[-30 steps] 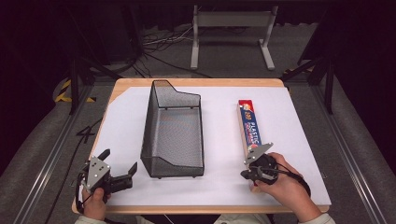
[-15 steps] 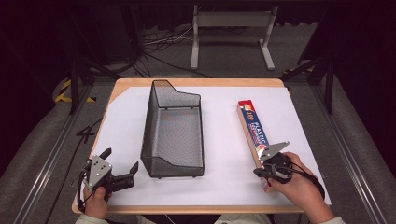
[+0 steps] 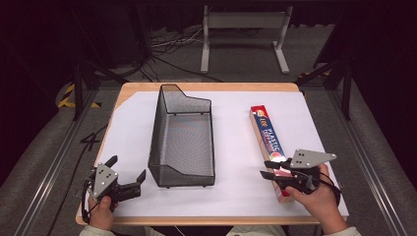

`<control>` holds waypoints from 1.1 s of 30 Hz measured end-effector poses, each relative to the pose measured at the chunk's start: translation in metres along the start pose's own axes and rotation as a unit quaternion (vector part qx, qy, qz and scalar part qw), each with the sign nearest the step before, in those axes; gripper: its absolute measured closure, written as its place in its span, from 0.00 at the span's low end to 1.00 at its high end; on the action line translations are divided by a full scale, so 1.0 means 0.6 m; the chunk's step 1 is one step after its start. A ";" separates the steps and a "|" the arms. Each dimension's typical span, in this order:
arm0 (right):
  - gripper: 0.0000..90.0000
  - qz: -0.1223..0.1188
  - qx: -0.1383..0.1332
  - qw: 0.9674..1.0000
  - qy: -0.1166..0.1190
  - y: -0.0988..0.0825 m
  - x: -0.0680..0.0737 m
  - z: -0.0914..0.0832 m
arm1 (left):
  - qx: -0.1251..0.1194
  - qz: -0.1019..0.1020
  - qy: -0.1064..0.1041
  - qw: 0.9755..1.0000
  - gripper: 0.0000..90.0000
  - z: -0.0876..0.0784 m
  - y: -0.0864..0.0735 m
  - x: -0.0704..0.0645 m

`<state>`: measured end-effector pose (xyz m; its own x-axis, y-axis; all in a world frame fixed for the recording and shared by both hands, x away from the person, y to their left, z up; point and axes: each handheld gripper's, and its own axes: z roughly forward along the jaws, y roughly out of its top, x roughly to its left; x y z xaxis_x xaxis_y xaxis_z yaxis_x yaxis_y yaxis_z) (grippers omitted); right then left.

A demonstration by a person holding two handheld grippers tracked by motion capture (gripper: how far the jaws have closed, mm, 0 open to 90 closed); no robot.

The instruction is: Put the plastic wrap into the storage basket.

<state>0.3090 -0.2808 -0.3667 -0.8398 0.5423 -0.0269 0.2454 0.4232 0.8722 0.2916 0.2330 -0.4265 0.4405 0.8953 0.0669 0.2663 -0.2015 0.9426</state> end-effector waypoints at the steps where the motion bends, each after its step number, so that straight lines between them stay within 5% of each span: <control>1: 0.61 -0.001 -0.020 1.000 -0.008 -0.001 -0.001 -0.003 | -0.001 0.000 0.000 1.000 0.00 0.000 0.000 0.000; 10: 0.48 0.010 -0.066 0.995 -0.072 -0.008 -0.009 -0.009 | 0.000 0.001 0.000 1.000 0.00 0.001 0.000 -0.001; 16: 0.43 0.011 -0.093 0.991 -0.094 -0.008 -0.013 -0.014 | 0.001 0.002 0.000 1.000 0.00 0.001 0.000 -0.001; 22: 0.38 0.033 -0.089 0.989 -0.113 0.009 -0.019 -0.015 | 0.005 0.001 0.007 1.000 0.00 0.000 -0.001 -0.002; 24: 0.33 0.039 -0.094 0.986 -0.133 0.017 -0.021 -0.012 | 0.007 -0.001 0.008 1.000 0.00 -0.001 -0.001 -0.003; 33: 0.39 0.042 -0.053 0.982 -0.176 0.060 -0.041 0.004 | 0.009 -0.002 0.011 1.000 0.00 -0.002 -0.003 -0.002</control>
<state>0.3398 -0.2773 -0.3356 -0.5944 0.7976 -0.1029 0.2404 0.2983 0.9237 0.2893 0.2327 -0.4279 0.4206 0.9044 0.0714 0.2829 -0.2056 0.9369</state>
